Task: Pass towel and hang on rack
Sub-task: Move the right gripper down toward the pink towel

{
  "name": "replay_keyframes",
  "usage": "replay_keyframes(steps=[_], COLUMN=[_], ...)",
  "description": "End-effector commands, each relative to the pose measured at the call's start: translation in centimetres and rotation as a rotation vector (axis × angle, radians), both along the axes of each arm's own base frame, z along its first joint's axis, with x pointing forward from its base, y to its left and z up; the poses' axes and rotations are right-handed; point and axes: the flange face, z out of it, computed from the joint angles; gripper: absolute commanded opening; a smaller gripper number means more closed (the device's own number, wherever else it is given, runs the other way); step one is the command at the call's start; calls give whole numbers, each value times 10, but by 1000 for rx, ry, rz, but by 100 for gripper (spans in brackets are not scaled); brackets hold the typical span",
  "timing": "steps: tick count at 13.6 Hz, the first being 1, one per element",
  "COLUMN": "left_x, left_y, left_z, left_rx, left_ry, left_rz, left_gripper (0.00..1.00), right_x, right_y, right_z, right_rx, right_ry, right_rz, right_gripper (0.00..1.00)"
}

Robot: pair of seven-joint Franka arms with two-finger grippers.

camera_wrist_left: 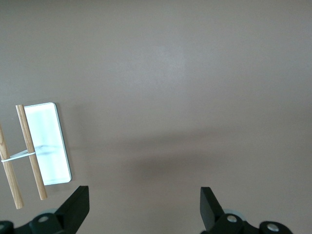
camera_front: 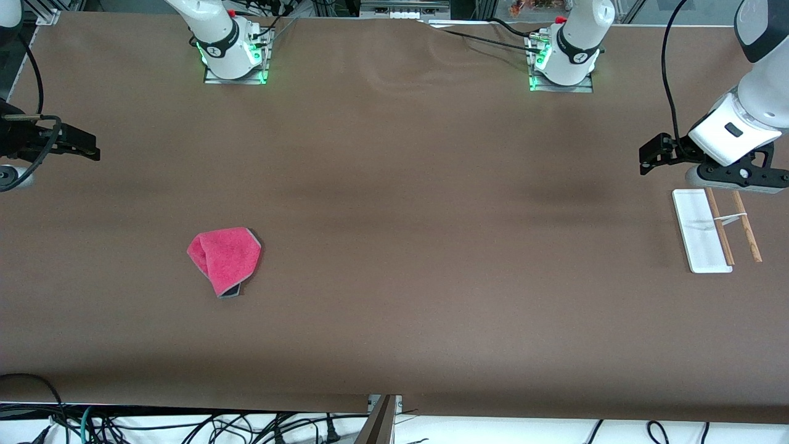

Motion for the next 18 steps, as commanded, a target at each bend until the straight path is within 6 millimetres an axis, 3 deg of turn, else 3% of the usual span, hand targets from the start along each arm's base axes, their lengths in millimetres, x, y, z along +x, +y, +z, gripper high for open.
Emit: replay_keyframes(steps=[1, 8, 13, 14, 17, 18], left_x=[-1, -1, -1, -1, -1, -1], left_y=[-1, -1, 0, 0, 0, 0], left_z=[5, 5, 5, 5, 5, 5], left_rx=[5, 5, 3, 5, 5, 3], left_ry=[-9, -11, -9, -9, -9, -9], left_rz=[-17, -17, -19, -19, -19, -19], left_gripper=[100, 100, 100, 100, 100, 100], right_x=[-1, 1, 15, 29, 59, 69], right_y=[-1, -2, 4, 9, 15, 27], right_z=[3, 2, -13, -41, -86, -104], right_rx=[12, 14, 14, 15, 35, 40], right_ry=[-11, -22, -43, -19, -36, -46], right_rz=[15, 16, 28, 33, 48, 64], right_gripper=[100, 100, 100, 100, 100, 100])
